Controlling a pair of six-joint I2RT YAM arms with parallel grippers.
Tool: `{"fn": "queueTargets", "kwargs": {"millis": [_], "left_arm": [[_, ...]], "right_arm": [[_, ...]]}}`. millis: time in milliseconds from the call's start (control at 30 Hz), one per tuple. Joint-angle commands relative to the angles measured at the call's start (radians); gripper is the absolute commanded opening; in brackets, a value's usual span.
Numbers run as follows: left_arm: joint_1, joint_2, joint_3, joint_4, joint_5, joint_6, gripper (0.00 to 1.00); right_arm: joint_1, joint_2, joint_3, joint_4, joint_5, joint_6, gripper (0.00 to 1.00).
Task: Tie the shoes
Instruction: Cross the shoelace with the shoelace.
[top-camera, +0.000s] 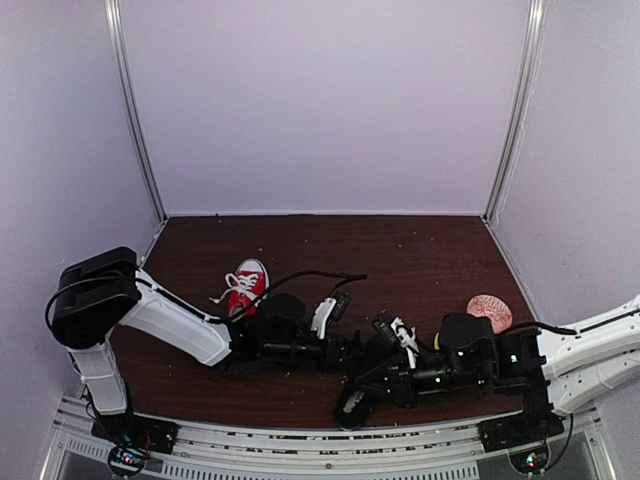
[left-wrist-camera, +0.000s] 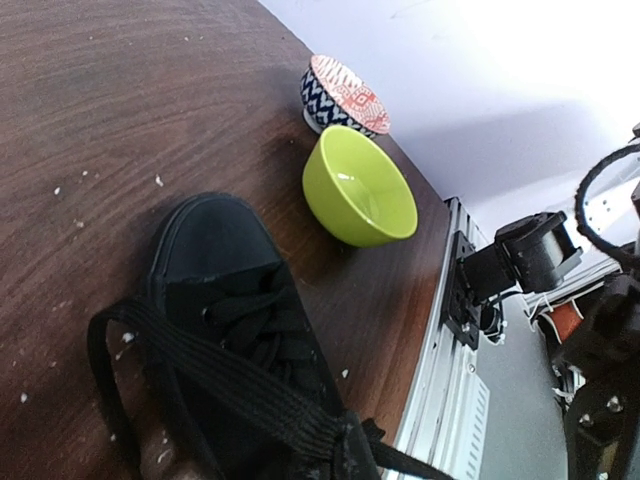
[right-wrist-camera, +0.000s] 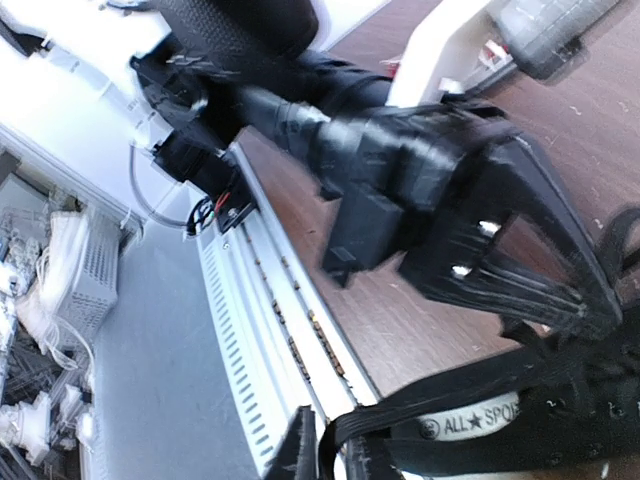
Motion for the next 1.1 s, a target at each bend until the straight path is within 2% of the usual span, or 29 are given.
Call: {"fn": "queueTargets", "kwargs": {"millis": [0, 67, 233, 300, 500, 667, 800, 967, 1067], "left_arm": [[0.005, -0.046, -0.024, 0.037, -0.018, 0.021, 0.0], [0.003, -0.031, -0.004, 0.033, -0.009, 0.022, 0.0], [0.002, -0.003, 0.045, 0.022, 0.015, 0.03, 0.0], [0.002, -0.002, 0.046, 0.02, 0.016, 0.029, 0.0], [0.002, -0.002, 0.038, 0.026, 0.009, 0.026, 0.0], [0.002, -0.002, 0.041, 0.027, 0.01, 0.029, 0.0], [0.002, -0.001, 0.037, 0.028, 0.01, 0.029, 0.0], [0.002, -0.001, 0.035, 0.034, 0.01, 0.029, 0.0], [0.002, -0.002, 0.033, 0.039, 0.01, 0.028, 0.0]], "right_arm": [[0.037, -0.038, 0.055, -0.023, 0.096, -0.027, 0.27], [0.043, -0.052, 0.098, -0.098, 0.067, -0.061, 0.4], [0.049, -0.067, 0.191, -0.321, 0.042, -0.142, 0.57], [0.048, -0.084, 0.214, -0.397, 0.054, -0.164, 0.6], [0.049, -0.109, 0.288, -0.471, 0.016, -0.183, 0.64], [0.061, -0.038, 0.365, -0.47, -0.09, -0.177, 0.65], [0.103, 0.038, 0.44, -0.482, -0.11, -0.189, 0.66], [0.152, 0.072, 0.475, -0.458, -0.052, -0.195, 0.65], [0.147, 0.007, 0.434, -0.445, 0.121, -0.159, 0.68]]}}
